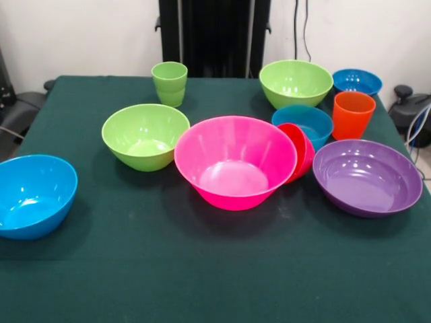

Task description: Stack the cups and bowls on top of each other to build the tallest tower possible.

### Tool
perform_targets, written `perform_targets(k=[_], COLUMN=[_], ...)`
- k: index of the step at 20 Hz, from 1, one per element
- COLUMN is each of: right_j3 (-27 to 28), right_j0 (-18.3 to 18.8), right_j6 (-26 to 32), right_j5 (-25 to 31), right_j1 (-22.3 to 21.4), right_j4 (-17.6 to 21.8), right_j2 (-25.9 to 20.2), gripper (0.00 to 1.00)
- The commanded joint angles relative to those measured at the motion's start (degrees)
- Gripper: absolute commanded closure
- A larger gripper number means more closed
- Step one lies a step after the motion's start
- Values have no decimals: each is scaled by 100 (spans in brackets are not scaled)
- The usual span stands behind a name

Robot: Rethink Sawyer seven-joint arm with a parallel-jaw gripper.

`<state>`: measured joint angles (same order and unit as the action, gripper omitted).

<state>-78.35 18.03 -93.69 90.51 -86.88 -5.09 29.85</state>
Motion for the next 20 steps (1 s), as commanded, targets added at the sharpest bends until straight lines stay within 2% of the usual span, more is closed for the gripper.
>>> perform_targets(k=[1, 9, 13, 15, 20], right_j3=[-1211, -1736, -1865, -2001, -2152], right_j0=[-863, -1746, -1966, -2179, -2437], right_j6=[-2427, -4063, -4541, -5057, -5646], right_j5=[-55, -907, -1077, -1330, -1576], right_j1=[-123, -179, -157, -105, 23], right_j4=[389, 364, 352, 374, 358], right_j2=[150, 183, 161, 119, 74], gripper=[100, 100, 100, 100, 100])
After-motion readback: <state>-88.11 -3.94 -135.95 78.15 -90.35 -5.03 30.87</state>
